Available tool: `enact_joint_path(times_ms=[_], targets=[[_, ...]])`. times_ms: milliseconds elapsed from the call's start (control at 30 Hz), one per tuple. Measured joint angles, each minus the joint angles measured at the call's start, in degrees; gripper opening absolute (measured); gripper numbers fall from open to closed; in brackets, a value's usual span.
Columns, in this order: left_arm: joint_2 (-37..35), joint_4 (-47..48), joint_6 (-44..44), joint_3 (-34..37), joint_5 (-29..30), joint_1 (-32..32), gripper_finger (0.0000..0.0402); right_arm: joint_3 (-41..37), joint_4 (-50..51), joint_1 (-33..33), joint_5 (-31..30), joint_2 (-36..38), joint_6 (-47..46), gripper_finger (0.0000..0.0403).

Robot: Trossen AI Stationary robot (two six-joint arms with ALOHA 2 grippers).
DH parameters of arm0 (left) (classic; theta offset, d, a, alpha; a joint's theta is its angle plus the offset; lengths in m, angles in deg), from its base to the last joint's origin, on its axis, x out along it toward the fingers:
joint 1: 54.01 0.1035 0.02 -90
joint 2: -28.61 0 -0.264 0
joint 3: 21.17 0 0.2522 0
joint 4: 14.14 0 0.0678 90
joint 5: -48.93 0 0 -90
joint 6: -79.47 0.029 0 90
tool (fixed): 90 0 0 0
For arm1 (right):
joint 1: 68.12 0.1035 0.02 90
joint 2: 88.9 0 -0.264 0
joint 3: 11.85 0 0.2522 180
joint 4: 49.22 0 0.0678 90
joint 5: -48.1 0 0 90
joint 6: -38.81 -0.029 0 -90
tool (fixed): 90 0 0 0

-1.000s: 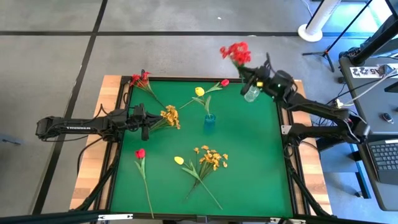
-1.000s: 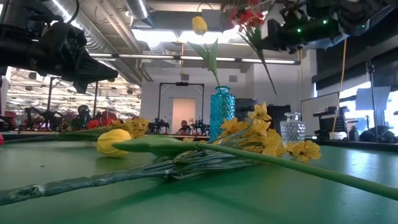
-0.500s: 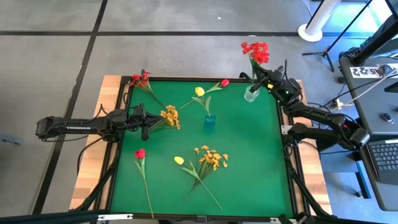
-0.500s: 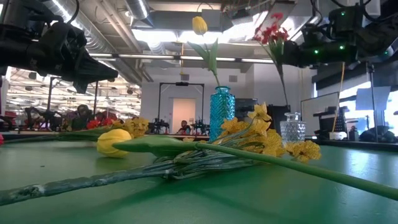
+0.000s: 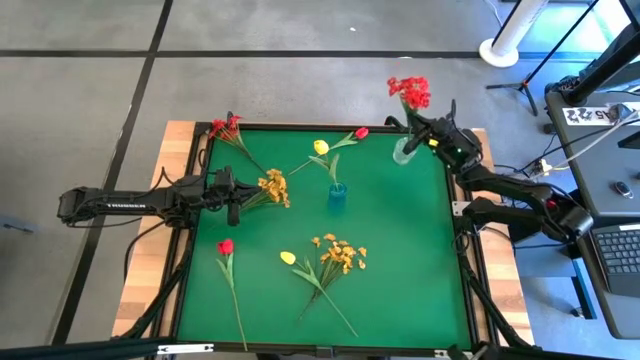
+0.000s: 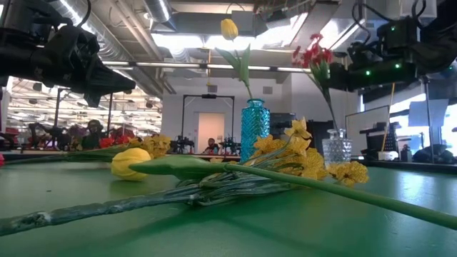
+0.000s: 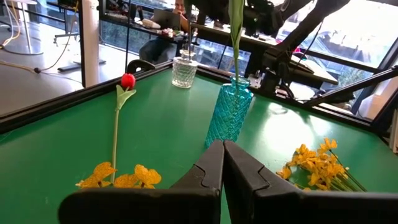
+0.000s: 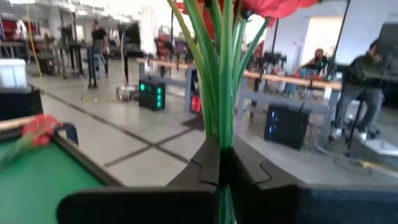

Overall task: Sort flowers into vase by color
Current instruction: Put the bottom red flowers into the transparent crystal vase

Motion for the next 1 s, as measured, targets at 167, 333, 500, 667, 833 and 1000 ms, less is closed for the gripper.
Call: enact_joint_path(times_ms=[167, 333, 500, 667, 833, 1000], targets=[[0.00, 0.01, 0.01, 0.00, 0.02, 0.00, 0.0002, -3.12, -1.96, 0.00, 0.01, -1.76, -0.19, 0.0007], [0.00, 0.00, 0.00, 0.00, 0.02, -0.02, 0.0002, -3.95, -4.03, 0.00, 0.01, -3.89, -2.57, 0.0012], [0.00, 0.00, 0.02, 0.00, 0.01, -0.01, 0.0002, -4.03, -8.92, 0.00, 1.64, -6.44, -5.68, 0.0008], [-0.01, 0.02, 0.02, 0.00, 0.02, 0.00, 0.0002, -4.03, -13.31, 0.07, 3.17, -9.64, -8.57, 0.0009], [-0.02, 0.00, 0.02, 0.00, 0.02, 0.00, 0.0002, -4.03, -17.48, 0.07, 3.63, -13.50, -10.62, 0.0010], [0.00, 0.00, 0.00, 0.00, 0.01, -0.02, 0.0002, -4.03, -23.20, 0.09, 5.02, -17.75, -13.22, 0.0009]])
